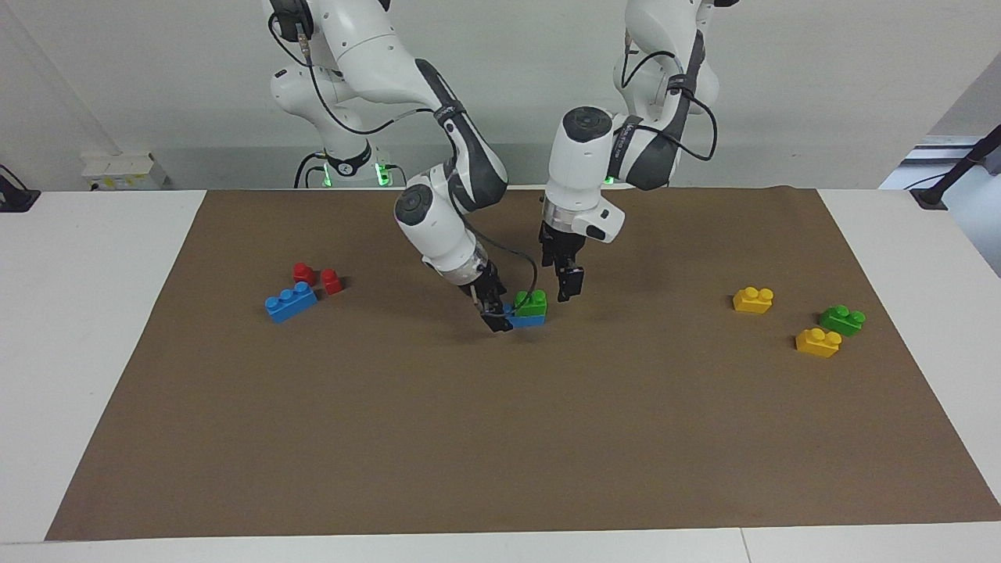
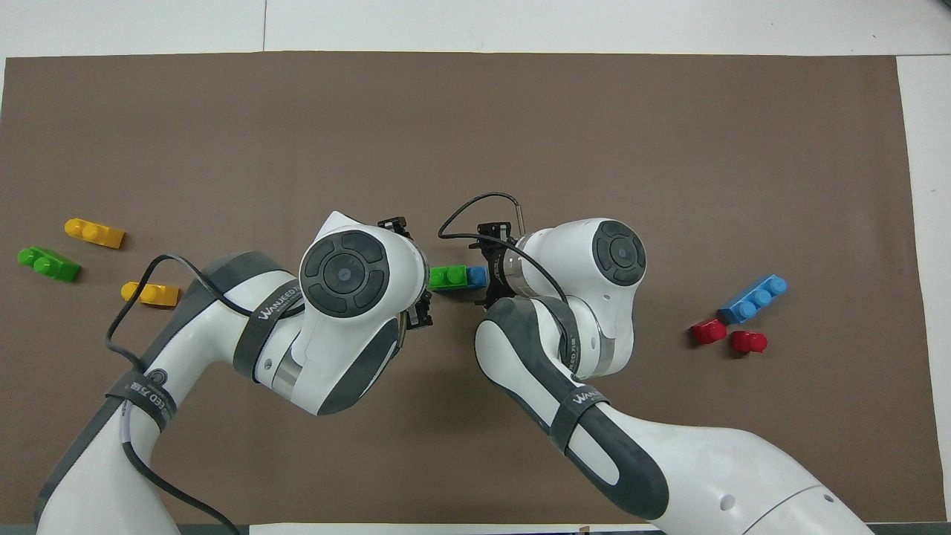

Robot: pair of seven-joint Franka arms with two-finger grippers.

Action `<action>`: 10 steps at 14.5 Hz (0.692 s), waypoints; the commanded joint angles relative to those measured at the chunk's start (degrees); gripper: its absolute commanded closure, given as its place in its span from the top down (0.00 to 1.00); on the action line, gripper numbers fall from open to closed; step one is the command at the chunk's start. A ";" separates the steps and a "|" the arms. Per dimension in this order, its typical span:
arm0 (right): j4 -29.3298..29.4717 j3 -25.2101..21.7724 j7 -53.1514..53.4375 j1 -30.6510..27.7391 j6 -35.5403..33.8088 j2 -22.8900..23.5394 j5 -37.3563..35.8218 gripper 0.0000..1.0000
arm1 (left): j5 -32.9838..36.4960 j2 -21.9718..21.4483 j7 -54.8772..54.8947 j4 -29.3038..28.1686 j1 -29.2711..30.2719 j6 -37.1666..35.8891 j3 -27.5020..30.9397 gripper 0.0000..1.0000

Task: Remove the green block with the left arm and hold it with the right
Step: 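Grasp the green brick with the left gripper while the right gripper grasps blue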

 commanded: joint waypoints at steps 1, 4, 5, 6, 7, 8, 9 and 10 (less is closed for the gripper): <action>-0.07 -0.22 0.45 0.48 1.79 0.57 1.29 0.92 | 1.39 3.30 -3.04 1.89 -2.46 1.08 0.96 1.00; -0.25 -0.22 0.10 0.22 1.79 0.57 1.29 0.77 | 2.62 6.82 -5.15 5.32 -2.90 1.08 0.96 1.00; -0.25 -0.22 0.10 0.04 1.79 0.57 1.29 0.67 | 2.62 7.43 -5.33 6.02 -2.82 0.99 0.96 1.00; -0.25 -0.22 0.10 -0.13 1.88 0.66 1.29 0.53 | 2.62 7.79 -5.34 6.55 -2.81 0.99 0.96 1.00; -0.25 -0.22 0.10 -0.22 1.88 0.66 1.29 0.32 | 2.62 8.14 -5.42 6.56 -2.81 1.08 0.96 1.00; -0.25 -0.22 0.01 -0.40 1.79 0.66 1.29 0.00 | 2.62 8.31 -5.42 6.56 -2.81 1.08 0.96 1.00; -0.25 -0.22 -0.17 -0.23 1.88 0.66 1.29 0.00 | 2.62 8.40 -5.42 6.56 -2.81 1.08 0.96 1.00; -0.25 -0.22 -0.52 -0.22 1.88 0.66 1.29 0.00 | 2.71 8.49 -5.42 6.47 -2.81 1.17 0.96 1.00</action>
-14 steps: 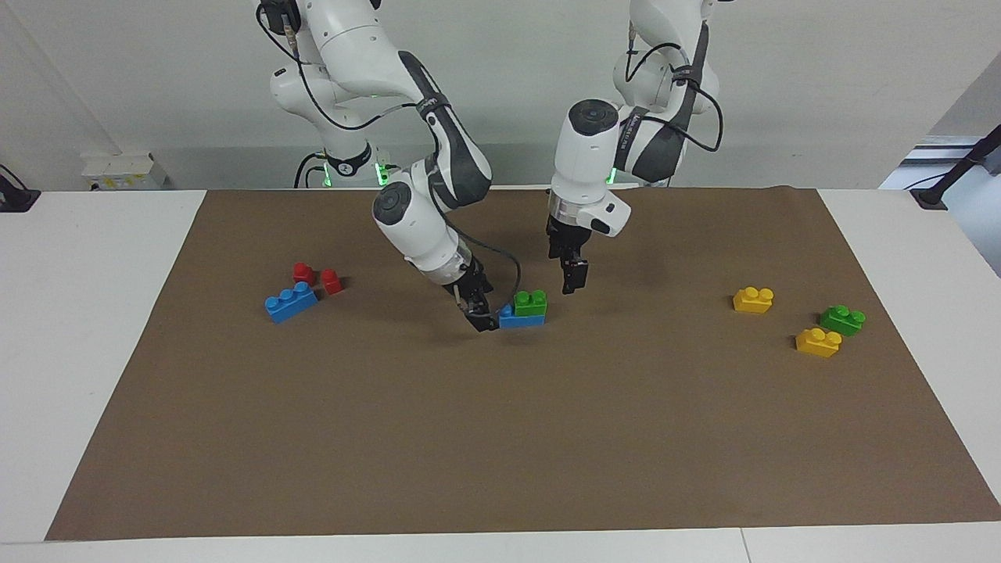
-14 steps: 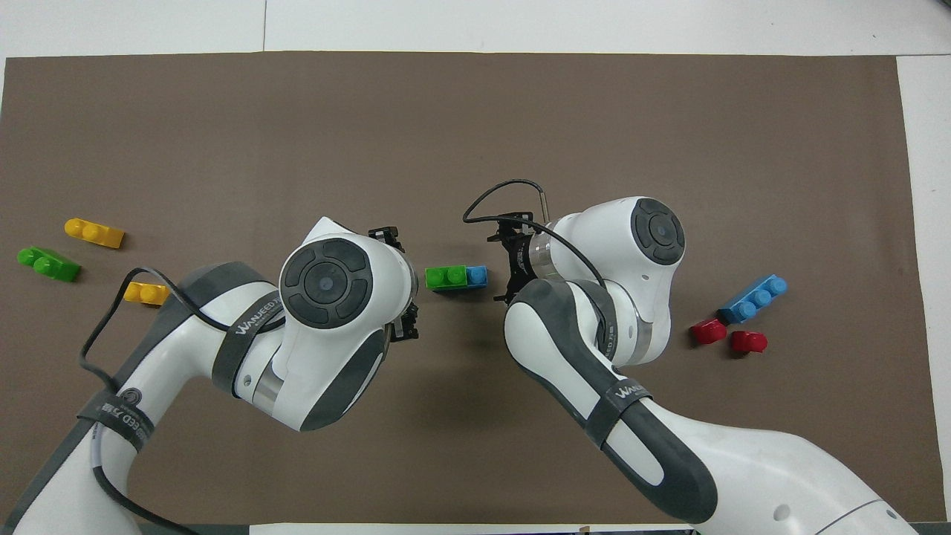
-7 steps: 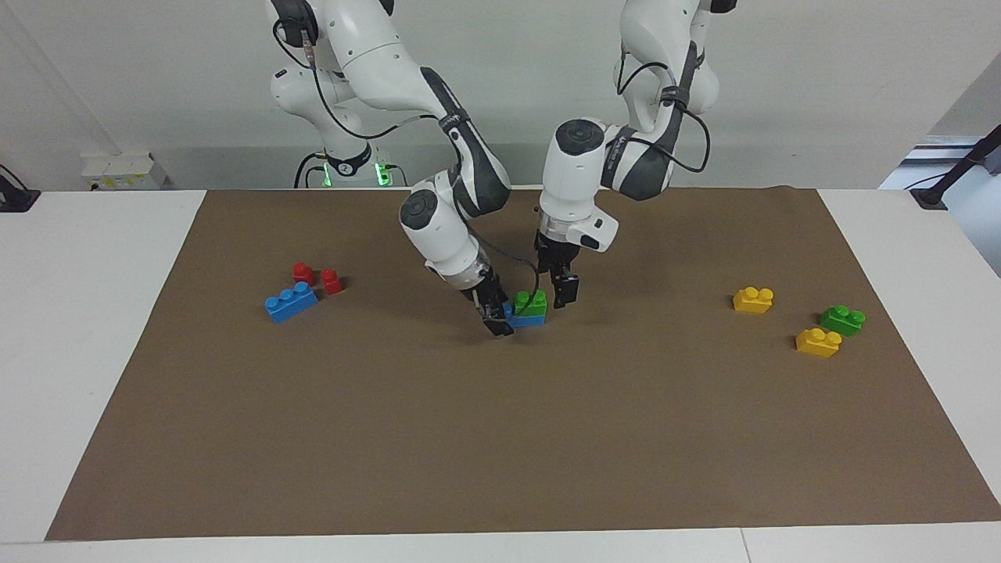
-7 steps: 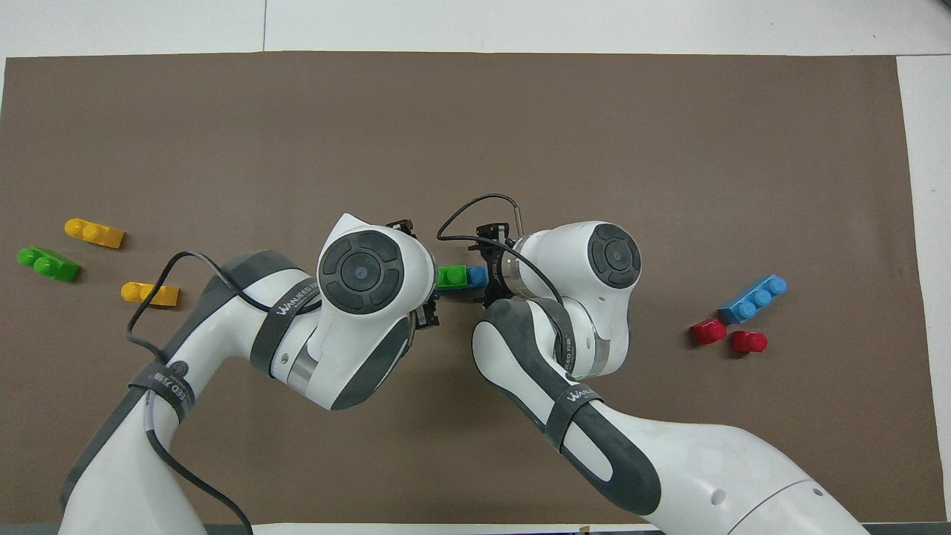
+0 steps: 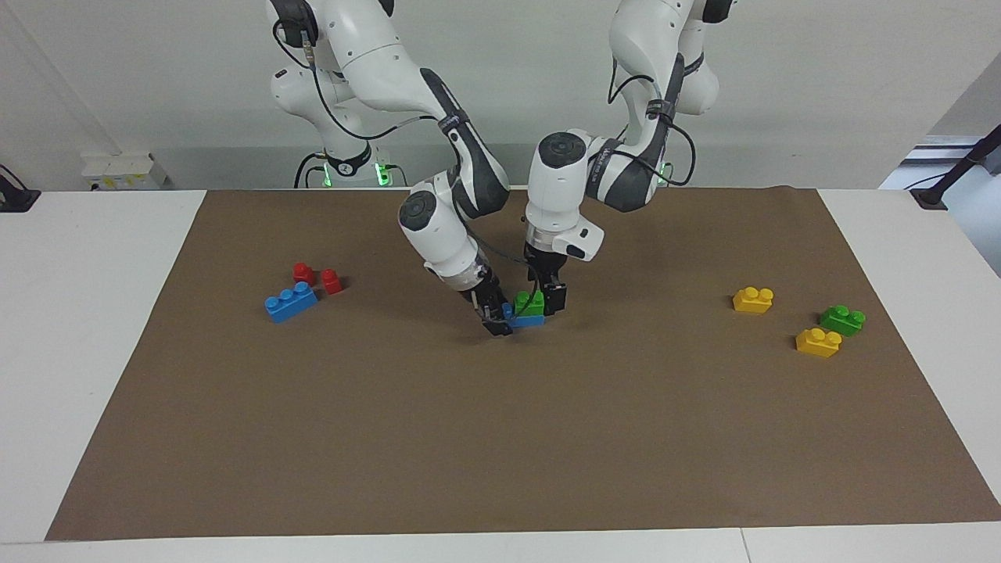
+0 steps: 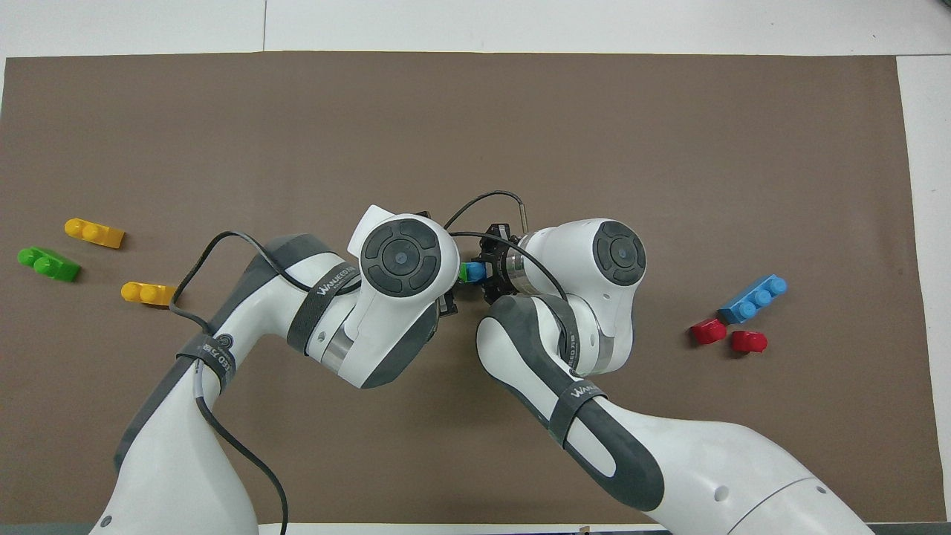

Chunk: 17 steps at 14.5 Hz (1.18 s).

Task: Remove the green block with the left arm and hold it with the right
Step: 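Grasp the green brick with the left gripper while the right gripper grasps blue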

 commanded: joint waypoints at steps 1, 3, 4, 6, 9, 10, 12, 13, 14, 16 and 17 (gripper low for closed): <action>-0.25 0.32 -0.52 -0.25 1.13 0.09 1.28 0.00 | 1.16 0.87 -1.51 0.93 -0.81 0.11 0.78 1.00; -0.16 0.32 -0.52 -0.34 1.13 0.09 1.28 0.00 | 1.25 0.87 -1.51 0.67 -0.81 0.20 0.78 1.00; -0.25 0.32 -0.52 -0.43 1.13 0.09 1.28 0.00 | 1.25 0.96 -1.51 0.58 -0.81 0.29 0.78 1.00; -0.25 0.32 -0.52 -0.43 1.13 0.09 1.28 0.00 | 1.25 1.66 -1.51 0.41 -0.81 0.81 0.78 1.00; -0.16 0.32 -0.52 -0.43 1.21 0.09 1.28 0.00 | 2.83 2.10 -1.51 0.32 -0.81 1.34 0.69 0.47; -0.16 0.32 -0.52 -0.43 1.21 0.09 1.28 0.00 | 3.09 2.19 -0.81 0.23 -0.90 1.60 0.69 0.00; -0.25 0.32 -0.52 -0.43 1.21 0.09 1.28 0.00 | 3.18 2.10 -0.63 0.32 -1.08 1.78 0.69 0.00; -0.25 0.32 -0.52 -0.43 1.21 0.09 1.28 0.00 | 3.18 2.01 -0.28 0.32 -1.08 1.87 0.60 0.00; -0.25 0.32 -0.52 -0.43 1.21 0.09 1.28 0.00 | 3.18 1.84 0.42 0.32 -1.16 1.78 0.60 0.00; -0.16 0.32 -0.52 -0.43 1.21 0.09 1.28 0.00 | 3.18 0.87 0.51 0.32 -1.08 1.34 0.60 0.00; -0.16 0.32 -0.52 -0.43 1.21 0.09 1.28 0.00 | 3.18 0.17 0.69 0.32 -0.99 0.99 0.60 0.00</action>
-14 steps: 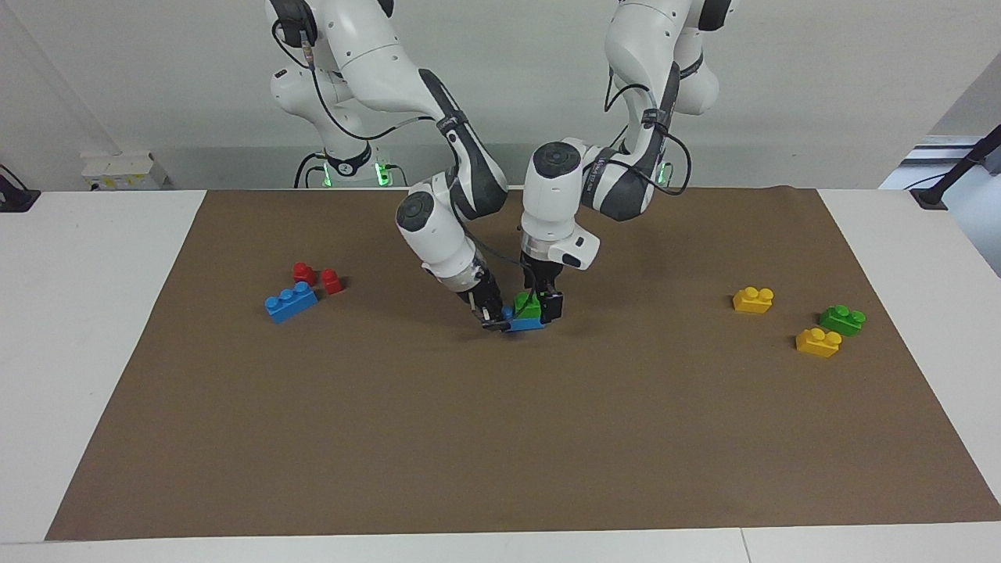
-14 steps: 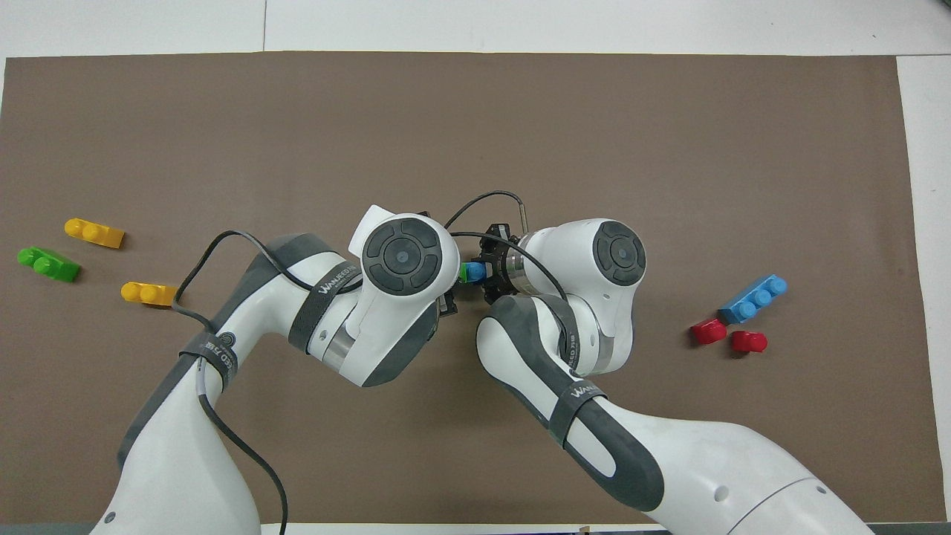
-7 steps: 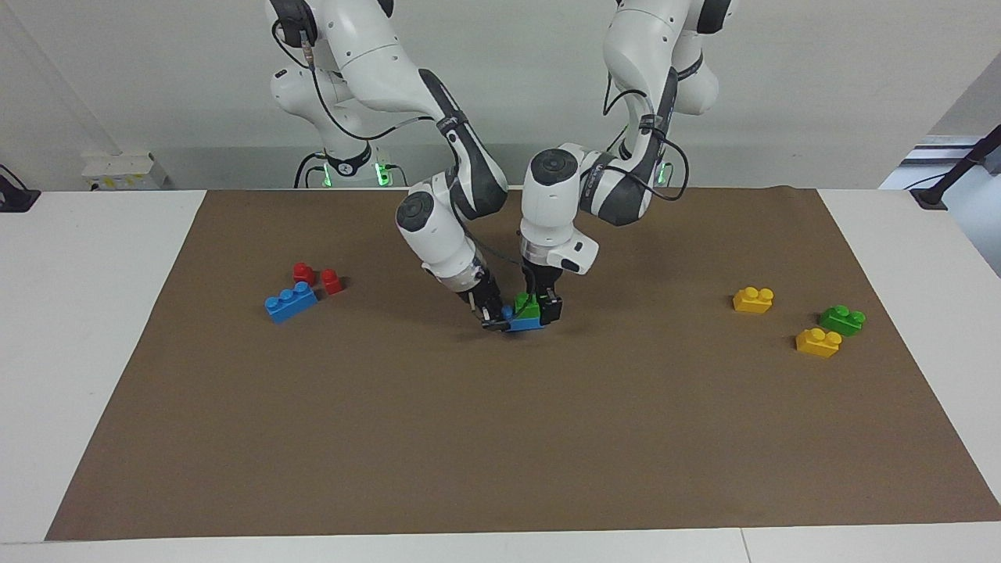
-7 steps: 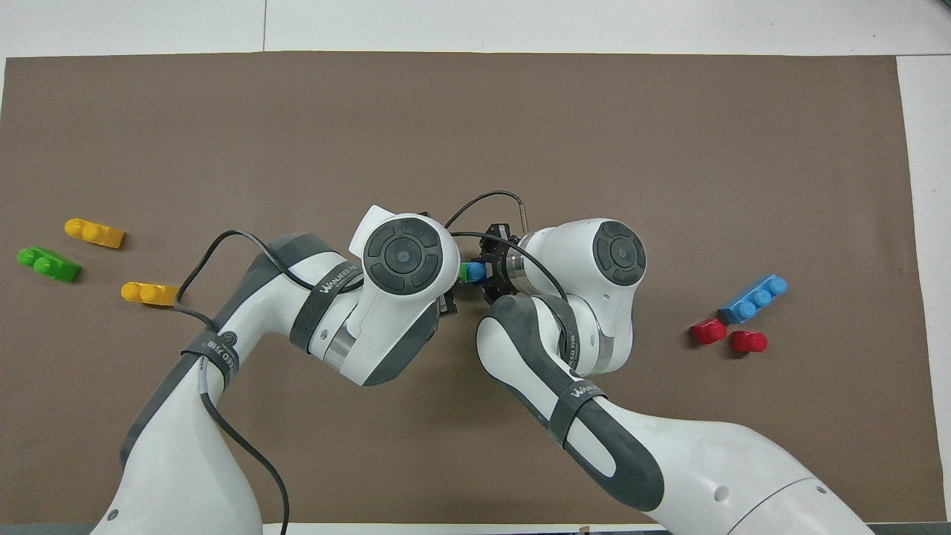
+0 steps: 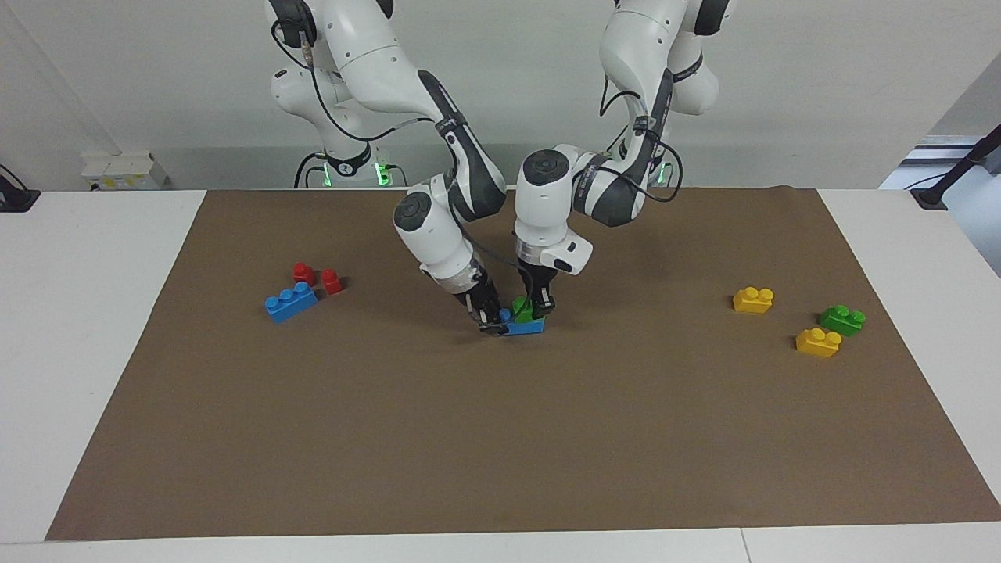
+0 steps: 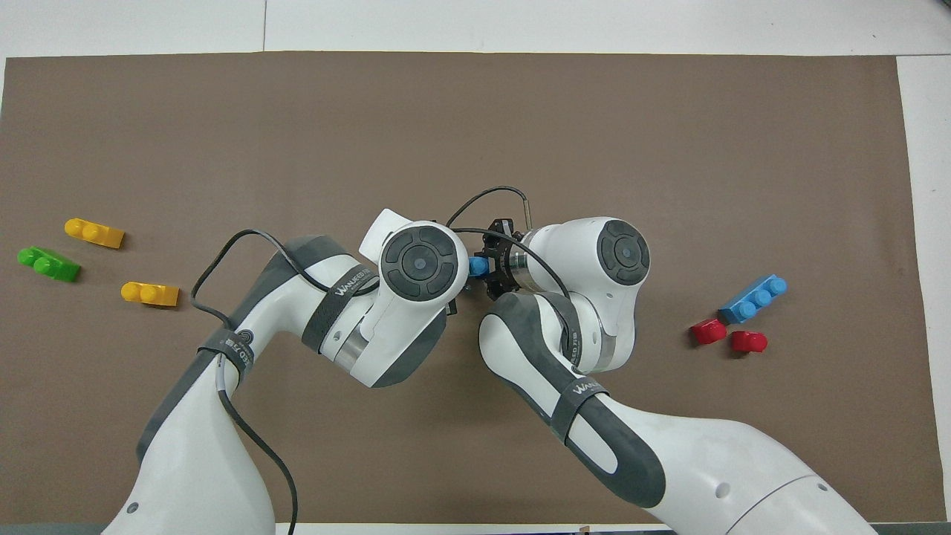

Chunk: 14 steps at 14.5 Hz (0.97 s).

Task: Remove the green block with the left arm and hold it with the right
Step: 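Grasp the green brick with the left gripper while the right gripper grasps blue, then pull the green brick away from the blue brick with both grippers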

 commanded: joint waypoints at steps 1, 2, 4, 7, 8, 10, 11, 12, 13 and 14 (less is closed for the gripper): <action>-0.33 0.56 -0.46 -0.26 0.02 -0.08 1.28 0.00 | 0.87 -2.60 0.14 0.21 -0.30 0.19 1.05 0.00; -0.33 0.56 -0.46 -0.26 0.02 -0.08 1.28 0.00 | 0.87 -4.01 0.84 0.12 -0.12 -1.21 0.88 0.00; -0.33 0.56 -0.46 -0.26 0.02 -0.08 1.28 0.00 | 0.60 -6.73 2.33 0.21 -0.03 -4.72 0.88 0.00; 0.45 0.47 -0.54 -0.61 -0.85 -0.08 1.28 0.00 | -0.45 -10.42 6.89 0.12 1.54 -9.99 0.88 0.00; 0.98 0.30 -0.72 -1.39 -1.21 -0.17 0.50 0.00 | -1.93 -12.00 10.39 0.12 2.68 -11.84 0.88 0.00; 1.69 -0.57 -5.26 -4.11 -5.40 -1.31 -1.08 0.00 | -4.22 -13.94 19.34 0.21 6.36 -15.53 1.05 0.00; 2.56 -1.02 -9.21 -7.52 -9.43 -2.71 -1.79 0.00 | -4.84 -14.65 24.52 0.30 8.56 -16.85 1.05 0.00; 3.44 -1.02 -13.51 -11.38 -13.30 -3.50 -2.40 0.00 | -5.46 -14.74 29.45 0.56 11.11 -17.91 1.05 0.00; 4.15 -1.11 -18.25 -15.42 -16.73 -4.12 -3.28 0.00 | -5.99 -14.92 34.11 0.56 13.22 -18.27 1.05 0.00; 4.24 -1.11 -23.00 -19.29 -19.03 -4.21 -4.24 0.00 | -6.34 -15.01 38.50 0.48 15.24 -18.27 1.05 0.00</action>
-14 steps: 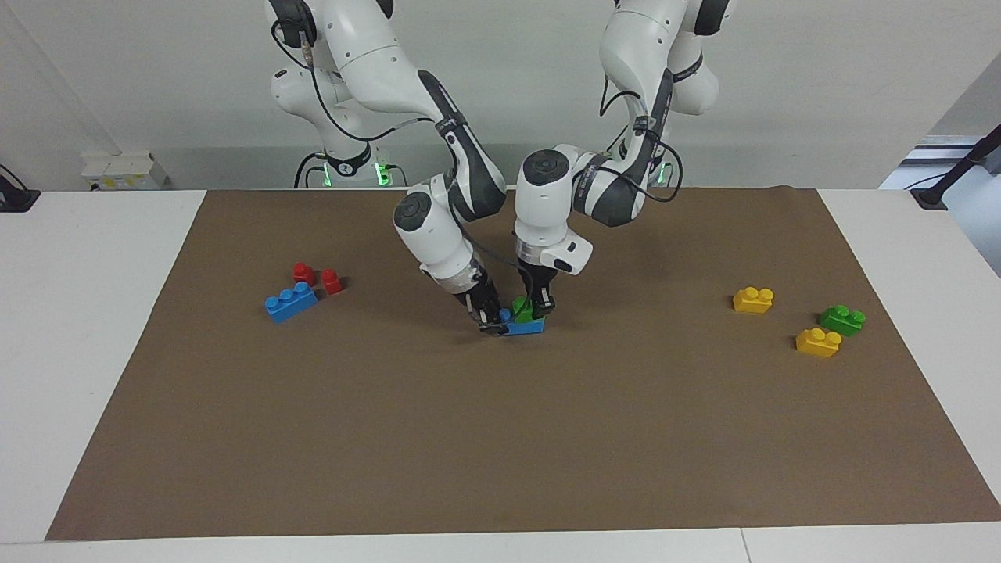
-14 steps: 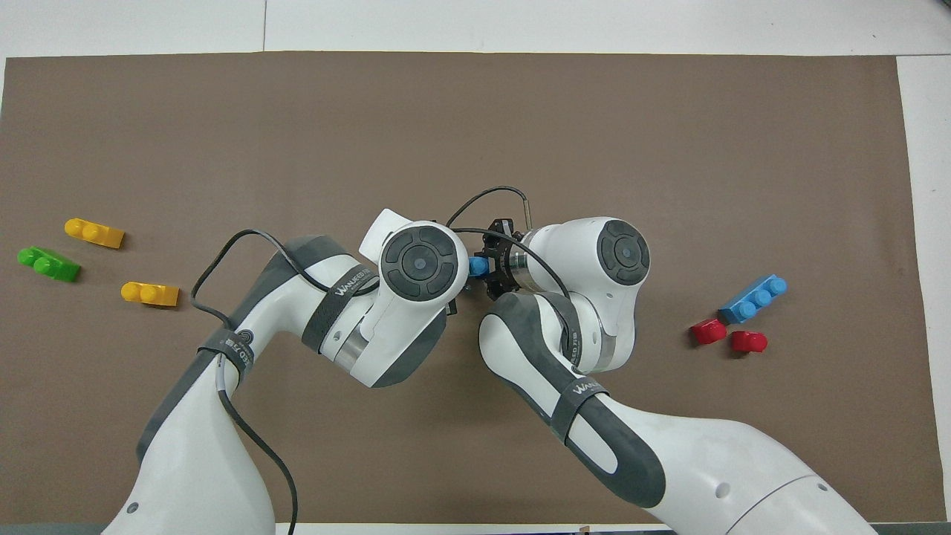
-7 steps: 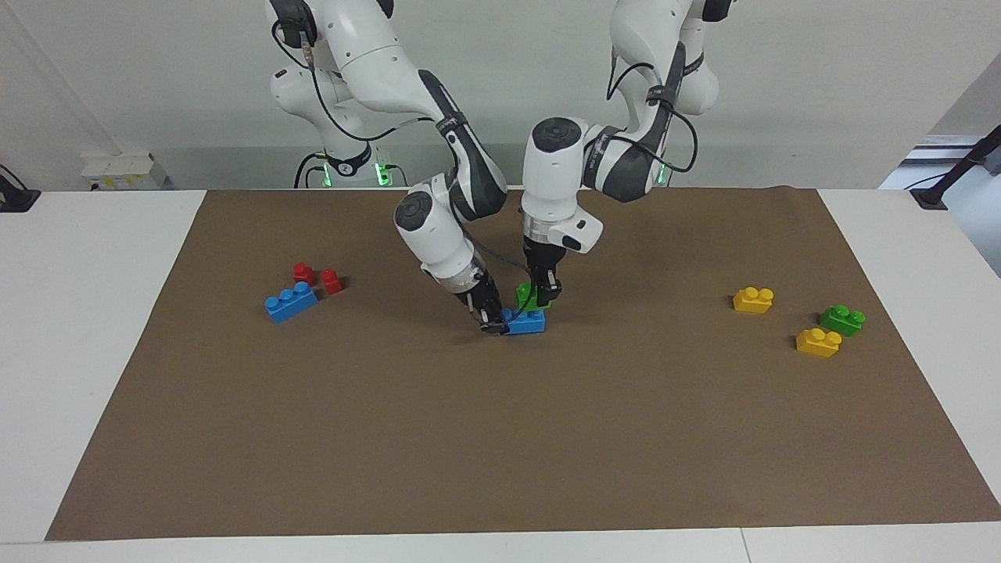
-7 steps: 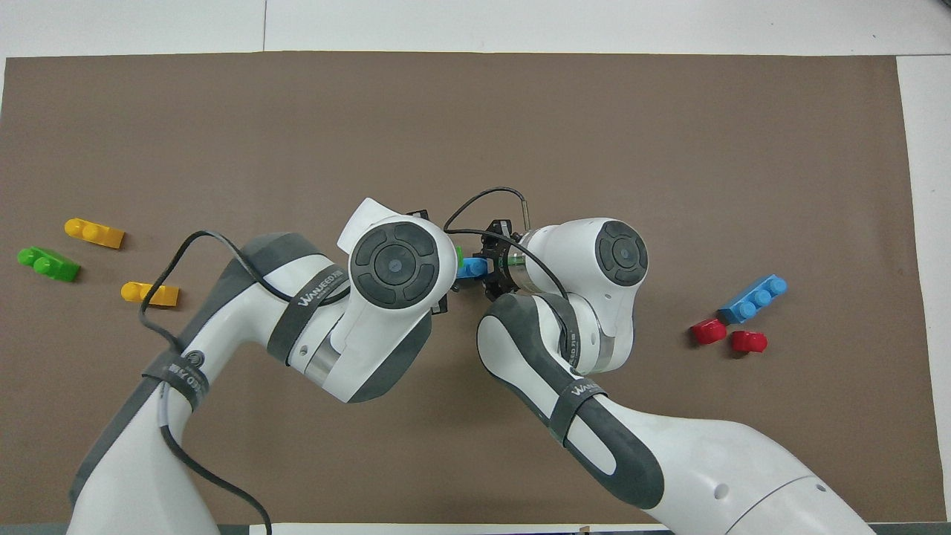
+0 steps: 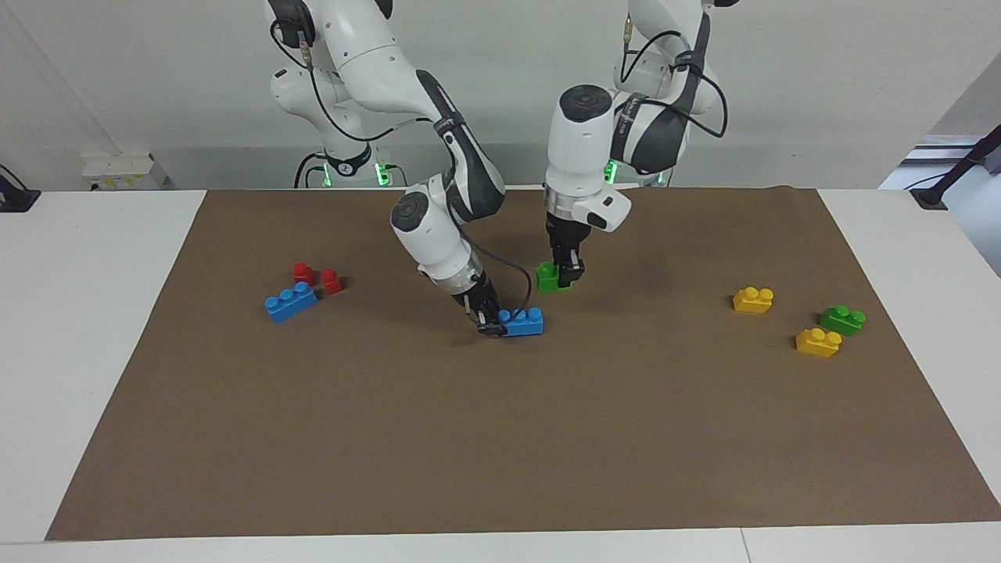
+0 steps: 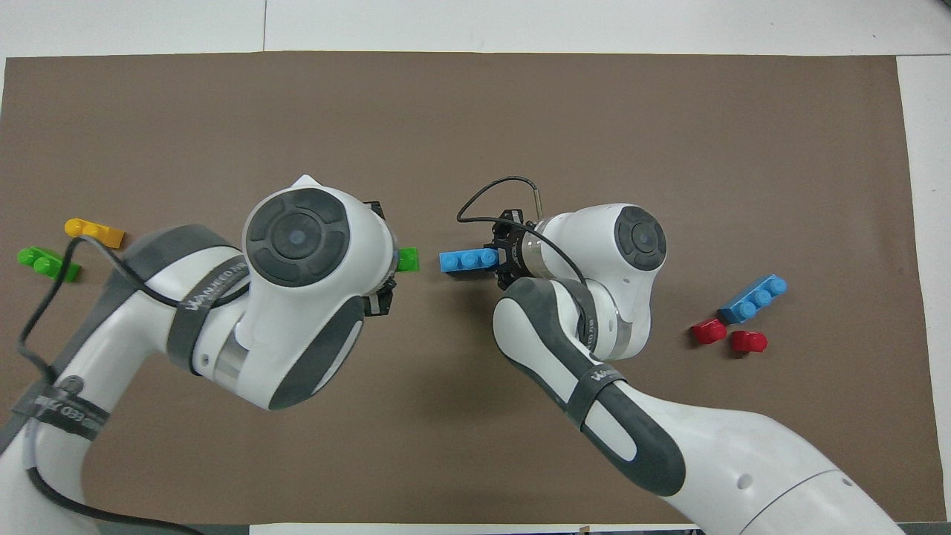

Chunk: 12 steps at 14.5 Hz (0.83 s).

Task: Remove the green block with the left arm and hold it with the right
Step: 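Pull the green brick away from the blue brick with both grippers, then carry the green brick toward the yellow bricks while the right gripper carries blue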

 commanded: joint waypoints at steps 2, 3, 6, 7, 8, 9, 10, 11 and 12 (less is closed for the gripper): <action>0.76 0.59 -17.72 -15.83 -10.56 -1.88 -2.62 0.00 | -2.17 -0.73 16.57 -0.46 7.79 -1.43 -0.34 0.00; 0.58 0.59 -20.02 -18.30 -12.24 -1.97 -2.62 0.00 | -2.43 -0.64 20.26 -0.37 9.73 -1.26 -0.25 0.00; -0.56 0.59 -21.27 -24.64 -15.06 -2.58 -2.71 0.00 | -3.22 -0.21 33.52 -0.46 17.45 -0.03 -0.25 0.00; -1.17 0.59 -21.79 -25.61 -15.24 -2.59 -2.71 0.00 | -4.09 0.15 37.22 -0.37 19.57 0.85 -0.17 0.00; -1.96 0.59 -22.67 -26.40 -15.16 -2.76 -2.71 0.00 | -4.28 0.58 40.74 -0.37 21.33 1.81 -0.16 0.00; -2.40 0.59 -23.37 -26.93 -15.07 -2.85 -2.71 0.00 | -4.28 1.63 43.56 -0.63 23.09 3.21 -0.08 0.00; -2.84 0.59 -23.82 -27.46 -14.72 -2.76 -2.71 0.00 | -4.28 2.95 46.46 -0.64 25.11 4.79 -0.08 0.00; -3.46 0.51 -23.99 -27.81 -13.76 -2.59 -2.62 0.00 | -4.28 4.18 48.31 -0.55 26.17 6.20 -0.08 0.00; -3.55 0.51 -24.26 -28.34 -12.97 -2.41 -2.62 0.00 | -4.02 5.67 49.38 -0.29 26.62 7.69 0.10 0.00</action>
